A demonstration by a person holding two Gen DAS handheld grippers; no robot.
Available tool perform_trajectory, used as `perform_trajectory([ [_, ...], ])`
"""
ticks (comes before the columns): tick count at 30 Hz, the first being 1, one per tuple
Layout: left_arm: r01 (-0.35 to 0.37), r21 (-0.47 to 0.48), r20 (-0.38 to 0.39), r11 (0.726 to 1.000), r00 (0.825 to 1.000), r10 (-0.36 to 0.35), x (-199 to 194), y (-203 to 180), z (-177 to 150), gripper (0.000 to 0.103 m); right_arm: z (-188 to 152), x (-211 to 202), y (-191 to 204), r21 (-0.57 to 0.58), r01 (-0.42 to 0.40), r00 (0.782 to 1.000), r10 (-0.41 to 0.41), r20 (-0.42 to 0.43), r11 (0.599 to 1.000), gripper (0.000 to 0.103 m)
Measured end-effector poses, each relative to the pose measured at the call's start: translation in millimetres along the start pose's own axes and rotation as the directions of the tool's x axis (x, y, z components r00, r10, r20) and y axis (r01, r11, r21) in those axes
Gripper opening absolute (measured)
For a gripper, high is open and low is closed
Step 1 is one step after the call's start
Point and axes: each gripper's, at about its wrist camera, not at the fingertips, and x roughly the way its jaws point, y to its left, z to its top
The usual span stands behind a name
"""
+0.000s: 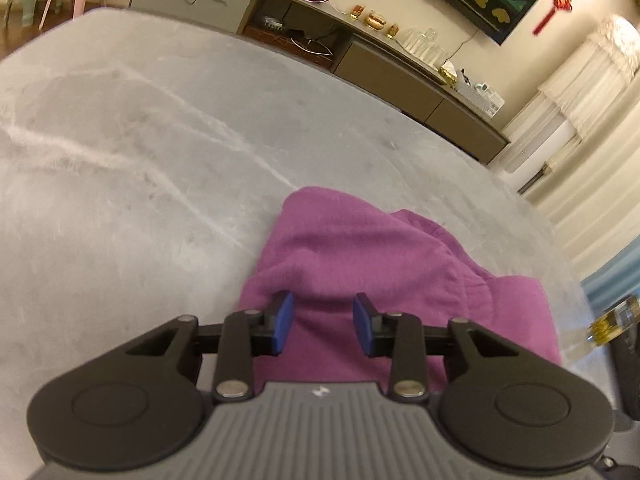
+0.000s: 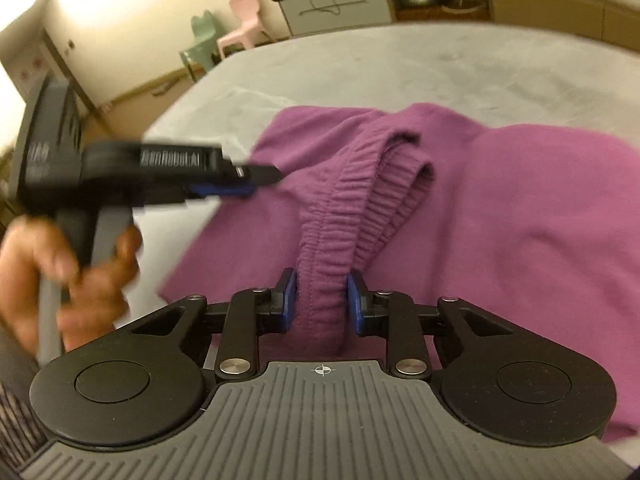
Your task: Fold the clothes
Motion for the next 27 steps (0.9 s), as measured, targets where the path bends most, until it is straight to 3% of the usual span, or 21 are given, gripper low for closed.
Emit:
perform_trajectory([
  [3,-0.027,0.056,0.019,0.998,0.999,0.026,-6,-13,-3,0.033,-3,-6,1,-0.028,0.033,0.999,-0.033,-0.009,0.999,0.023],
  [5,-0.032,0.091,0.044,0.995,0.999,0.029,-16,-23,-7,0.035,4,-13,4,-0.036,0.046,0.999,-0.046,-0.01,0.998,0.032],
  [8,0.015,0.155,0.057,0.988,0.998,-0.024,-31,-36,-14,0.038,12,-37,10,-0.056,0.083,0.993,-0.077,0.092,0.995,0.041],
  [10,0.057,0.199,0.059,0.978,0.996,-0.07,-41,-45,-19,0.04,21,-47,10,-0.051,0.1,0.983,-0.091,0.159,0.994,0.041],
  [12,0.08,0.232,0.035,0.969,0.995,-0.091,-41,-52,-24,0.04,35,-34,6,-0.065,0.128,0.978,-0.116,0.171,0.99,0.039],
  [15,0.069,0.278,-0.026,0.958,0.998,-0.064,-28,-59,-36,0.04,56,10,-10,-0.054,0.178,0.982,-0.175,0.065,0.982,0.03],
  [17,0.052,0.315,-0.051,0.948,0.998,-0.037,-20,-63,-44,0.039,67,32,-27,0.019,0.168,0.986,-0.167,-0.015,0.986,0.034],
  [21,0.031,0.364,-0.059,0.931,0.998,-0.011,-16,-66,-51,0.042,77,33,-43,0.146,0.088,0.996,-0.087,-0.012,0.985,0.038],
  [25,0.009,0.382,-0.031,0.924,1.0,0.003,-21,-71,-59,0.04,77,39,-30,0.018,0.12,0.993,-0.12,0.003,0.993,0.025],
  [27,0.008,0.399,-0.008,0.917,1.0,-0.006,-28,-76,-65,0.037,76,41,-23,-0.047,0.152,0.988,-0.152,0.005,0.987,0.025],
])
